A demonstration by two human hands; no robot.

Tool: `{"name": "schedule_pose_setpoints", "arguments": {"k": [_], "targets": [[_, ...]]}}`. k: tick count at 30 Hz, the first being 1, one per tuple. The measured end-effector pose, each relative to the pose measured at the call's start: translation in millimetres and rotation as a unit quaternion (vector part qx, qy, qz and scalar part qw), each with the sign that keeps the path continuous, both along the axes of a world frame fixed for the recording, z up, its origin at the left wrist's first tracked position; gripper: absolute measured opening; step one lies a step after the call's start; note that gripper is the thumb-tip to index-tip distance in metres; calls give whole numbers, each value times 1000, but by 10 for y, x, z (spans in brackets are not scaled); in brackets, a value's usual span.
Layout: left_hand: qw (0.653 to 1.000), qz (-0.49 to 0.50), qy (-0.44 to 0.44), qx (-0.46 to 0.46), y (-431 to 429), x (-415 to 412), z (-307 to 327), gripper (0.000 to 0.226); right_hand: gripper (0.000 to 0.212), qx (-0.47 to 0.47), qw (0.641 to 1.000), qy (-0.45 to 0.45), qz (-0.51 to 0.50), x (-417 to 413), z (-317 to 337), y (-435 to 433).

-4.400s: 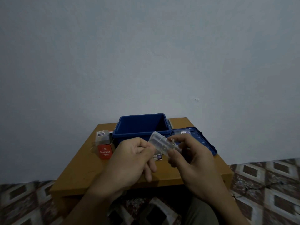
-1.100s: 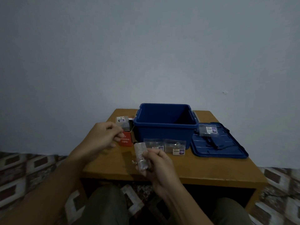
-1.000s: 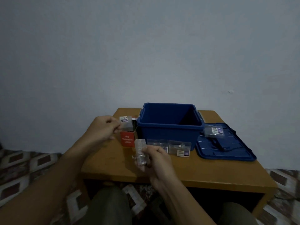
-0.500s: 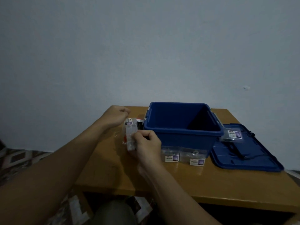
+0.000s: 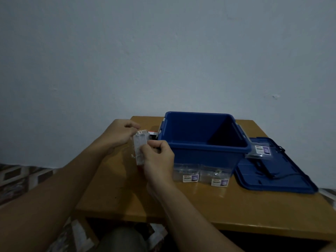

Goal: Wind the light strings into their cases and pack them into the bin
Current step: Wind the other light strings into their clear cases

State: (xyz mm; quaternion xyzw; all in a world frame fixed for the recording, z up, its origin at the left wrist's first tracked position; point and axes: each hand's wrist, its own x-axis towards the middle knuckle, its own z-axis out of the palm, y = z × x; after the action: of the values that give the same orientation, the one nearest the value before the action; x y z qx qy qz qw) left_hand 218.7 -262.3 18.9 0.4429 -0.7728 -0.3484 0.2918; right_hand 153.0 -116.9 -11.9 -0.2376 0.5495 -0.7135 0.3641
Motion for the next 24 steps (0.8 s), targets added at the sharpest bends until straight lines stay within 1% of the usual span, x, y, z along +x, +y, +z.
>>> {"name": "schedule_pose_setpoints", "arguments": {"k": [3, 8, 12, 15, 18, 21, 23, 24], "targets": [[999, 12, 39, 9, 23, 45, -18, 21, 16, -8, 1000, 10, 0, 12, 12, 25], [991, 36, 125, 24, 151, 240, 0, 25, 12, -39, 996, 74, 9, 15, 43, 154], [982, 51, 178, 38, 456, 485, -74, 18, 10, -80, 990, 115, 36, -58, 68, 421], [983, 58, 168, 47, 799, 540, -211, 18, 8, -84, 987, 130, 33, -166, 10, 641], [987, 51, 151, 34, 1140, 481, -381, 23, 8, -66, 990, 121, 12, -324, -109, 855], [990, 3, 140, 33, 1428, 341, -587, 24, 6, -28, 992, 123, -26, -540, -263, 1074], [984, -40, 160, 65, 1544, 220, -721, 22, 7, -3, 991, 124, -39, -701, -357, 1213], [982, -63, 157, 84, 1602, 151, -768, 22, 8, 5, 992, 122, -43, -783, -394, 1291]]}}
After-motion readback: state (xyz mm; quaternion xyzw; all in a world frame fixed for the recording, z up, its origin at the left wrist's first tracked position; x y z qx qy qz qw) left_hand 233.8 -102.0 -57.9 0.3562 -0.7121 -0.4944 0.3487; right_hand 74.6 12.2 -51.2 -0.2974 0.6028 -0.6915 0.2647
